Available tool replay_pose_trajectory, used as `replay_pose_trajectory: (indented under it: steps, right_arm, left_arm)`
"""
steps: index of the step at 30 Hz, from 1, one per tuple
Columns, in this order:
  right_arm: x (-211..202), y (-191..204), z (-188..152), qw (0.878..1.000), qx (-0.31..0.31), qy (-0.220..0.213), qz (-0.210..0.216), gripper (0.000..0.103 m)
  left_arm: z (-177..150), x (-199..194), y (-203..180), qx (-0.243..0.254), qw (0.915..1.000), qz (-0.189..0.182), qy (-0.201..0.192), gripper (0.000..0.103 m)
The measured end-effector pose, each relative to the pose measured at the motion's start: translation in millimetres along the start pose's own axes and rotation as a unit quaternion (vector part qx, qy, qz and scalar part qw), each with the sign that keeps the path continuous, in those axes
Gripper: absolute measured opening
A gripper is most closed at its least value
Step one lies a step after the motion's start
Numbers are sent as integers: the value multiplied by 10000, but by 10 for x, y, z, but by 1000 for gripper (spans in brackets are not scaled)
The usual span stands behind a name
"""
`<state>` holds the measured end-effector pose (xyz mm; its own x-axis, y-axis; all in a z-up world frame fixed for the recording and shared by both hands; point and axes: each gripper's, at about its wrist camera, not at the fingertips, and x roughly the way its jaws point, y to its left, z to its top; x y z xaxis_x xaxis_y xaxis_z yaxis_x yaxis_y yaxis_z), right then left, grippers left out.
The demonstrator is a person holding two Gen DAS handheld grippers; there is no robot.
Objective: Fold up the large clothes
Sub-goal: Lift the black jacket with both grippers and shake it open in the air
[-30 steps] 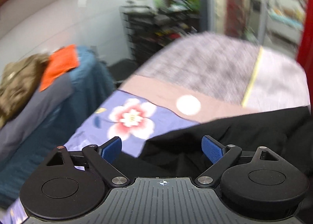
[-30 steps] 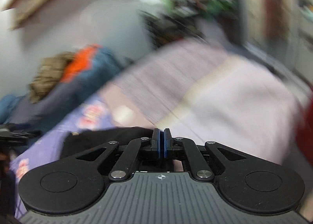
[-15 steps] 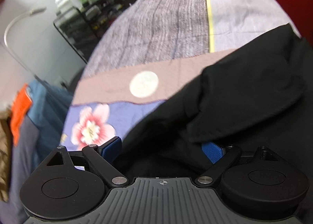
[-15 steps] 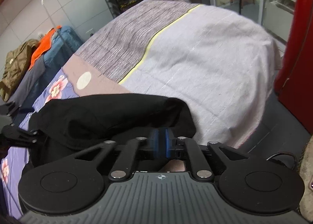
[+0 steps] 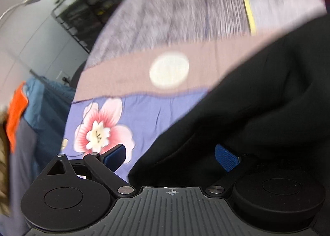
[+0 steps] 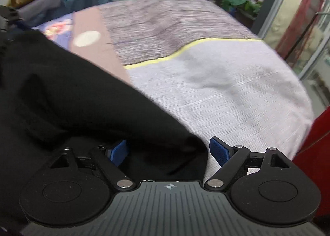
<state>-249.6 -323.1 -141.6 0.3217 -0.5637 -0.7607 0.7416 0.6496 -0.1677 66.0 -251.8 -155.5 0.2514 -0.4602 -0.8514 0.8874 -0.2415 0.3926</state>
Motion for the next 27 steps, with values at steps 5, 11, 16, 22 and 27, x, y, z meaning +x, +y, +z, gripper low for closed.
replay_pose_trajectory:
  steps: [5, 11, 16, 22, 27]
  right_arm:
    - [265, -182, 2, 9946, 824, 463, 434, 65]
    - [-49, -85, 170, 9880, 1457, -12, 519, 14]
    - [-327, 2, 254, 9819, 1791, -424, 447, 11]
    - [-802, 253, 604, 9832, 1020, -1508, 145, 8]
    - [-1384, 504, 1065, 9618, 534, -2657, 384, 8]
  left_arm:
    - [93, 225, 68, -320, 9986, -407, 46, 103]
    - [252, 214, -116, -130, 9980, -617, -43, 72]
    - [190, 86, 34, -1057, 9928, -464, -320, 36]
    - [84, -487, 163, -2151, 9710, -312, -1001, 36]
    - [-159, -1310, 331, -3156, 9324, 68, -1758, 37]
